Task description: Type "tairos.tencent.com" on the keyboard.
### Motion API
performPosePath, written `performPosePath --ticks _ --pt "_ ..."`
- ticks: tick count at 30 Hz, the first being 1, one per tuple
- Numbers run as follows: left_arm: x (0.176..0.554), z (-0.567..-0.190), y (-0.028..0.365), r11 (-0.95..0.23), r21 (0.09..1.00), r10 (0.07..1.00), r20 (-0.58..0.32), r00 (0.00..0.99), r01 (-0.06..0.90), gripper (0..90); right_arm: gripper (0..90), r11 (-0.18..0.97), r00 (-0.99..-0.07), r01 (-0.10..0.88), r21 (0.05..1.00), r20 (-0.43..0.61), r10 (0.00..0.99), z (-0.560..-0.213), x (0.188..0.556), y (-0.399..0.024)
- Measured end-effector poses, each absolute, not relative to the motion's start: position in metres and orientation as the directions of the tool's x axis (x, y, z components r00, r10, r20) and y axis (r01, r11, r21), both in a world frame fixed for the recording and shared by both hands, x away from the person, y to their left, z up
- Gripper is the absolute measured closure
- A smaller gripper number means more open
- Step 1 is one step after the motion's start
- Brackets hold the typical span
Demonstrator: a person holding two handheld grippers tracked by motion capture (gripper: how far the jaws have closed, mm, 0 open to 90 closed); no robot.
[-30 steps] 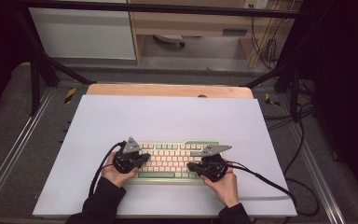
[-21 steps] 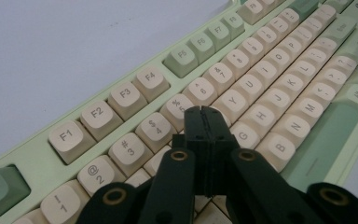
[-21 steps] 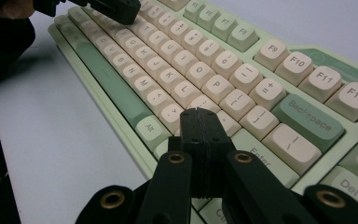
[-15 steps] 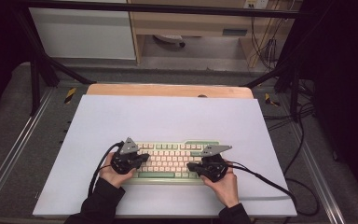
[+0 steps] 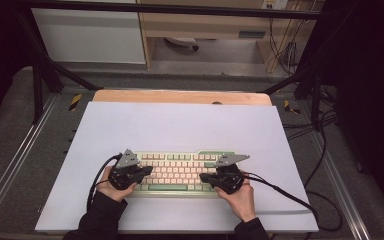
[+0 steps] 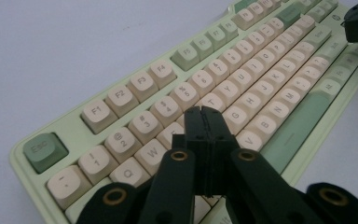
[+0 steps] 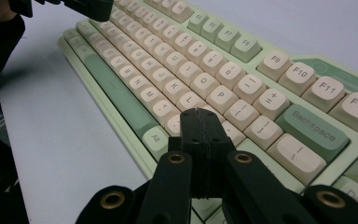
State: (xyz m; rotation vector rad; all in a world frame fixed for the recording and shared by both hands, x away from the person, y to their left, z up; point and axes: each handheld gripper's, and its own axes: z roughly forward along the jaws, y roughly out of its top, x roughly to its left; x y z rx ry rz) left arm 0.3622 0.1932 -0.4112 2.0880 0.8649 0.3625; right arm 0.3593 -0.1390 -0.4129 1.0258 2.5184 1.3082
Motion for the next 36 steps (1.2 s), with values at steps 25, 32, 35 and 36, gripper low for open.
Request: performPosePath --ticks 25,32,35,36 --pt "0.350 -0.412 0.230 -0.388 0.793 0.718 -0.058 0.693 0.469 89.7 90.0 0.409 -0.757 0.498 0.765 0.154 0.635 -0.415 0.381 -0.097" --pt "0.351 -0.413 0.231 -0.389 0.791 0.719 -0.059 0.692 0.472 89.8 90.0 0.404 -0.744 0.513 0.757 0.157 0.650 -0.418 0.388 -0.093" --pt "0.350 -0.413 0.231 -0.389 0.792 0.719 -0.058 0.693 0.470 89.7 90.0 0.408 -0.743 0.515 0.754 0.156 0.652 -0.419 0.390 -0.091" --pt "0.350 -0.413 0.231 -0.390 0.792 0.718 -0.057 0.693 0.469 89.7 90.0 0.407 -0.742 0.516 0.754 0.156 0.652 -0.420 0.391 -0.090"
